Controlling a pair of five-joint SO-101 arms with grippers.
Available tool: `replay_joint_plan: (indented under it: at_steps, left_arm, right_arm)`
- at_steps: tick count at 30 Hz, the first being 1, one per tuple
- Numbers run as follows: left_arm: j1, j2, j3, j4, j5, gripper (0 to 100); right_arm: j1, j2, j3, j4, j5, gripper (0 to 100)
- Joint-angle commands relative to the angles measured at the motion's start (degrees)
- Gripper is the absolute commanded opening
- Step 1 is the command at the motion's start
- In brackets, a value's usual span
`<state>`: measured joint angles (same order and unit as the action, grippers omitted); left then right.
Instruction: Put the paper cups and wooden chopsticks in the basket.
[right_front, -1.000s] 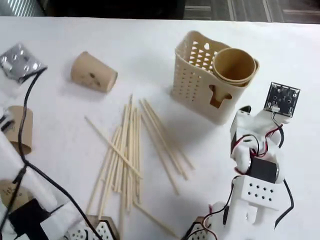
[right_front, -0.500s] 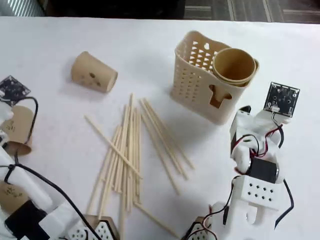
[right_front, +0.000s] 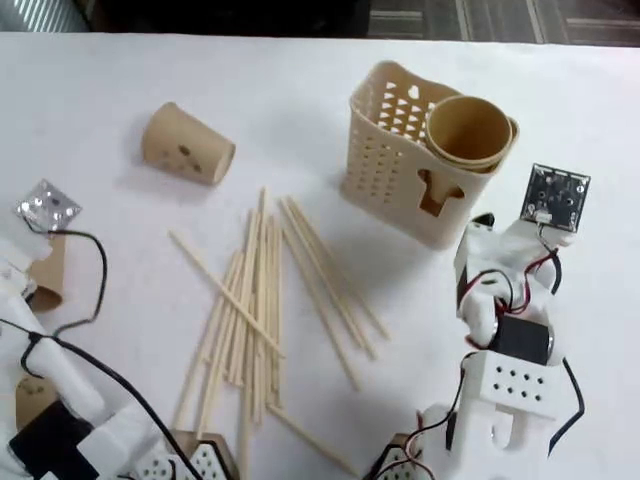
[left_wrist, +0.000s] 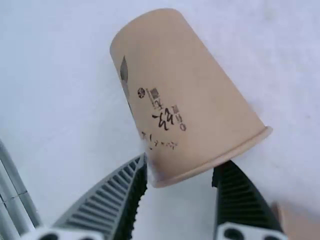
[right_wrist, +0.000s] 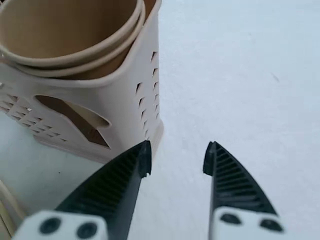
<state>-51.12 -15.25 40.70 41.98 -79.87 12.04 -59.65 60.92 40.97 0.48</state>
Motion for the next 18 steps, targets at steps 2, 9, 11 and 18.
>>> replay_joint_plan:
  at_steps: [2,9,11,18]
  left_arm:
    - [1.63,-2.51,1.93,-5.45,-8.97,10]
    - [5.23,-9.36,2.02,-3.69,-0.18,2]
    - [6.29,-13.58,1.58,-1.05,2.73,2]
    - [12.09,-31.08,-1.58,10.2,13.27,2]
  right_arm:
    - [-0.4,-0.84,-0.62,-0.75,0.7,18.0]
    - [-0.13,-0.84,-0.62,-0.75,0.7,18.0]
    - [-0.13,-0.84,-0.62,-0.84,0.7,18.0]
    - [2.07,-0.92,-0.7,-1.01,0.44,17.7]
